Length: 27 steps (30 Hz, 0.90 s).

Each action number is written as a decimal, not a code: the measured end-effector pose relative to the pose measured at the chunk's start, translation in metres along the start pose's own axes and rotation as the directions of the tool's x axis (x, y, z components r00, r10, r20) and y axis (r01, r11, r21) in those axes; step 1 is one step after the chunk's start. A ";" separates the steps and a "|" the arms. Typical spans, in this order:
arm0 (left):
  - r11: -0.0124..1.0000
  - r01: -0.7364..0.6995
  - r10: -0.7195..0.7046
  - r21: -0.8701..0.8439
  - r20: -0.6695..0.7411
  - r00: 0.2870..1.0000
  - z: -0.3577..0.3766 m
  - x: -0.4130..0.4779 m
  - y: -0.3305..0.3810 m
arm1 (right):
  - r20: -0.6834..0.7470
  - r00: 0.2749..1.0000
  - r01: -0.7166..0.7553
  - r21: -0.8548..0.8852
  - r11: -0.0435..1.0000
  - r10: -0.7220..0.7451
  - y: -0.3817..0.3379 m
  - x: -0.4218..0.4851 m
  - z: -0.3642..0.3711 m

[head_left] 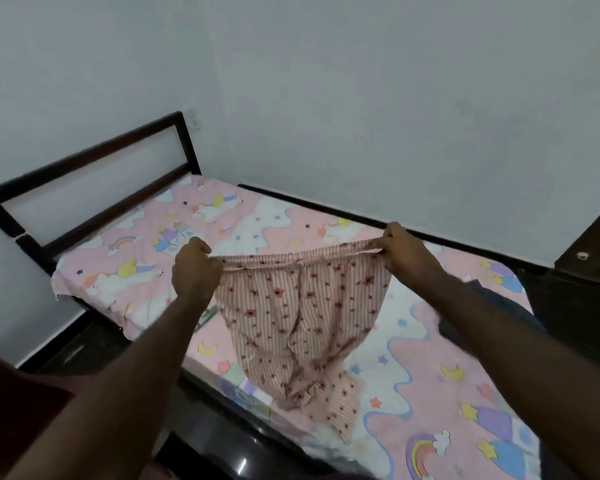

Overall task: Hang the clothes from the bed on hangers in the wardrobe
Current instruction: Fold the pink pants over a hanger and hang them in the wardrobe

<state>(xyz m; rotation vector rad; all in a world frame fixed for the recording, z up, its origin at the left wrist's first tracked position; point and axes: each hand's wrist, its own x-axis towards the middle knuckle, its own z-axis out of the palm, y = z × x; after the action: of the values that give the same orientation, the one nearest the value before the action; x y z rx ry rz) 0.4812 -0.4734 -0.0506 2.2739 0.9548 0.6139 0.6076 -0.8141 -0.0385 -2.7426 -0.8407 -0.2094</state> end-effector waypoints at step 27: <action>0.778 -0.228 0.216 -0.585 -0.091 0.972 -0.294 0.140 0.274 | -0.523 0.848 0.123 0.027 0.992 -0.091 -0.075 0.168 -0.376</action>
<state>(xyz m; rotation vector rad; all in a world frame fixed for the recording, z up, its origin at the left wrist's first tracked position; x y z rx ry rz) 0.5228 -0.4249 0.3701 1.8121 0.4051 0.8942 0.6805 -0.7748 0.3718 -2.3898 -0.8184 -0.8903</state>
